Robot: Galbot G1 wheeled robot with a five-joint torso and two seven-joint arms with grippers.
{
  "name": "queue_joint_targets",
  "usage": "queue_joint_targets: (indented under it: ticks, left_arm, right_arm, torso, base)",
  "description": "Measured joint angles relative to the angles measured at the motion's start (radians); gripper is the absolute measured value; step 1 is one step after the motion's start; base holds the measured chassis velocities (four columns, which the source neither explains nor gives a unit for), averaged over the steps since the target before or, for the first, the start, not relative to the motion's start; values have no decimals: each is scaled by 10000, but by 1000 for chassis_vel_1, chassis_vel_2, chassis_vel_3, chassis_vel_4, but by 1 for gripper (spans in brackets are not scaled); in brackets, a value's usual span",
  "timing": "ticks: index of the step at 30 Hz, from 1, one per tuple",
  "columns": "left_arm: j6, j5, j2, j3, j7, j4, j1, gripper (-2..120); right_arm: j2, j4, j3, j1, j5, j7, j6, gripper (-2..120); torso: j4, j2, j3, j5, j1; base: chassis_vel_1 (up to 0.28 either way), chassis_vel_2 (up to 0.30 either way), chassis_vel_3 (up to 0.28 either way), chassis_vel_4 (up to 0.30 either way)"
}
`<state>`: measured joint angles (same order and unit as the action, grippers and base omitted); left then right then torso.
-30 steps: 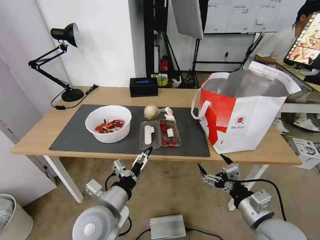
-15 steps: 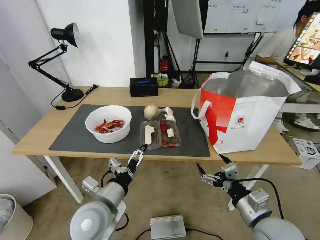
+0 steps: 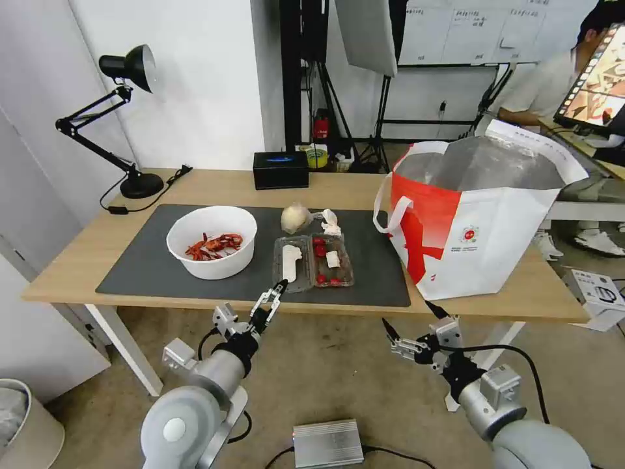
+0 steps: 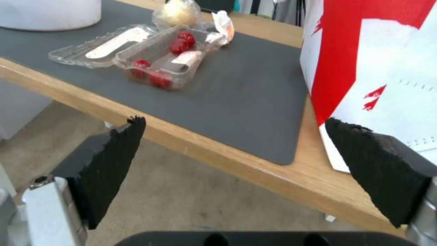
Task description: Pick up the trash from the table and place it into the takeout bag.
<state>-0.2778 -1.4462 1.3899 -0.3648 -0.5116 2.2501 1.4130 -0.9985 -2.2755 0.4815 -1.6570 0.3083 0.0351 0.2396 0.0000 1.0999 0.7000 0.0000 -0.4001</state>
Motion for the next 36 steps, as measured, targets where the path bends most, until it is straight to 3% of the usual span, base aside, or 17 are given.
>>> queue_joint_targets:
  ticks: [22, 36]
  left_arm:
    - [-1, -70, 24, 61, -487, -811, -848, 100]
    - [-3, -117, 406, 487, -977, -1311, -1651, 100]
  right_arm:
    - [-69, 212, -242, 197, 50, 84, 169, 100]
    - [9, 156, -139, 89, 64, 146, 172, 100]
  torso:
    - [0, 0, 0, 0, 1]
    - [0, 0, 0, 1, 1]
  base:
    - [0, 0, 0, 0]
    - [0, 0, 0, 0]
